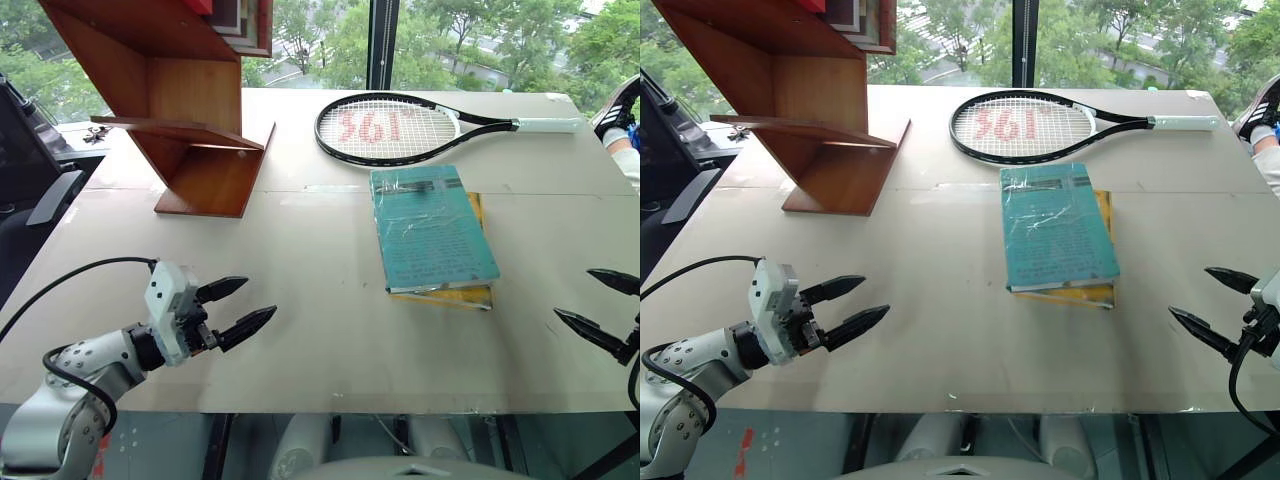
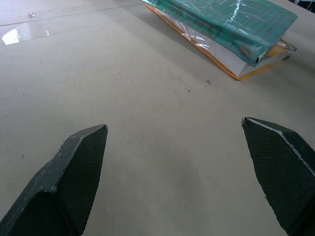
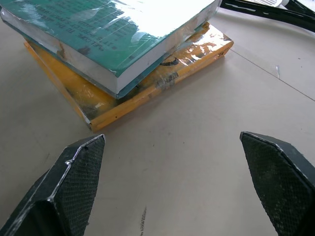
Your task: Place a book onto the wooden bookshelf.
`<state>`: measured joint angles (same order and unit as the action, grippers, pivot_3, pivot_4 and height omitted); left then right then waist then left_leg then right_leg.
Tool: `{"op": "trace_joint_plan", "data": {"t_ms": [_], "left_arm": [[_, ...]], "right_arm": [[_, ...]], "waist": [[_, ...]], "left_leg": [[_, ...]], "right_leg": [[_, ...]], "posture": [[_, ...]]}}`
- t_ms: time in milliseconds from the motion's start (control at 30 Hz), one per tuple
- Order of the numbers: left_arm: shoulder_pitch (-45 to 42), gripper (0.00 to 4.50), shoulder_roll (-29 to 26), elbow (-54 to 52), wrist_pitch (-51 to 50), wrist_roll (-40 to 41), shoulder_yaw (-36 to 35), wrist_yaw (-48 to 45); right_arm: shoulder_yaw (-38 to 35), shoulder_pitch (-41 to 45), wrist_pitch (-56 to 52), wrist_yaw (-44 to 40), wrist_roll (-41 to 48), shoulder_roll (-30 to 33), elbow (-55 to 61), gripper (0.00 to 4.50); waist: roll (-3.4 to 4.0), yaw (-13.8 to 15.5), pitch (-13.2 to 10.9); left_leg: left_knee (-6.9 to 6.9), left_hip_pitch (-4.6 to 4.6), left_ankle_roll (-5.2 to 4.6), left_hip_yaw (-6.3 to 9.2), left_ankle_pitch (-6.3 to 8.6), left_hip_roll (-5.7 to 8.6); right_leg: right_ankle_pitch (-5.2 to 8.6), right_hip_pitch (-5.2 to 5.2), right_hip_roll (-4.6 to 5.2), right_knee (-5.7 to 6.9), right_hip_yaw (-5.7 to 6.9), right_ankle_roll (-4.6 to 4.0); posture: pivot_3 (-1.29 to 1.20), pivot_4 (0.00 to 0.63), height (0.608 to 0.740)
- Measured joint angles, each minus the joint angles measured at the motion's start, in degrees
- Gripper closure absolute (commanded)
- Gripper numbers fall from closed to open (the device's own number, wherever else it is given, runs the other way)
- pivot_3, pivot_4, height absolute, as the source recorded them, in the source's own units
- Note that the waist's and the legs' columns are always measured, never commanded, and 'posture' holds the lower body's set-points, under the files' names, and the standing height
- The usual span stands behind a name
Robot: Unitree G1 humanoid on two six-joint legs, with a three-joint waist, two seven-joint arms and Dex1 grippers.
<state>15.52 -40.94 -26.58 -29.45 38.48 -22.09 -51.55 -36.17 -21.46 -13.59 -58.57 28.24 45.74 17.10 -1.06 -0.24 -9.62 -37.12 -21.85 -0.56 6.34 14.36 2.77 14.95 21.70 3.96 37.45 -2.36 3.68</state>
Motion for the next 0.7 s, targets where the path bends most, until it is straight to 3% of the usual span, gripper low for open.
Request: {"op": "trace_joint_plan", "data": {"t_ms": [67,233,433,533,700], "left_arm": [[-0.05,0.00,0.00,0.00,0.00,0.00,0.00,0.00],[-9.17,0.00,0.34,-0.88,0.33,0.99,1.39,1.55],[-9.32,0.00,-1.22,-1.62,0.30,5.39,2.37,-5.37],[-7.79,0.00,-3.06,-3.01,2.18,5.45,2.46,-10.04],[-7.15,0.00,-3.45,-3.87,2.51,5.60,2.19,-11.28]], "right_arm": [[0.02,0.02,0.02,0.15,-0.03,-0.05,0.00,0.14],[7.99,9.53,-14.61,17.62,-0.97,-2.23,13.53,0.14],[14.62,26.52,-34.69,27.41,2.10,1.41,14.58,2.93],[22.35,36.63,-41.86,30.27,1.15,3.47,12.05,4.41],[29.94,45.19,-45.79,31.47,-1.26,3.32,4.99,4.46]], "waist": [[0.00,0.01,0.00],[0.33,-0.21,0.10],[0.28,-0.42,0.06],[0.29,-0.44,0.05],[0.29,-0.26,0.05]], "left_leg": [[0.00,0.00,0.00,0.00,0.00,0.00],[-0.04,0.02,0.01,-0.03,0.00,0.03],[0.05,-0.30,-0.01,-0.04,0.01,0.04],[0.18,-0.37,-0.02,-0.11,0.01,0.05],[0.19,-0.57,-0.03,0.02,0.00,0.07]], "right_leg": [[0.00,0.00,0.00,-0.01,0.00,0.00],[0.00,0.03,0.02,0.08,-0.04,-0.01],[-0.11,0.33,0.00,-0.13,0.02,0.16],[-0.09,0.48,0.02,-0.16,-0.02,0.11],[-0.14,0.58,0.00,-0.29,0.10,0.19]], "posture": [[0.00,0.150,0.740],[0.00,0.150,0.740],[0.00,0.150,0.740],[0.00,0.150,0.740],[0.00,0.150,0.740]]}}
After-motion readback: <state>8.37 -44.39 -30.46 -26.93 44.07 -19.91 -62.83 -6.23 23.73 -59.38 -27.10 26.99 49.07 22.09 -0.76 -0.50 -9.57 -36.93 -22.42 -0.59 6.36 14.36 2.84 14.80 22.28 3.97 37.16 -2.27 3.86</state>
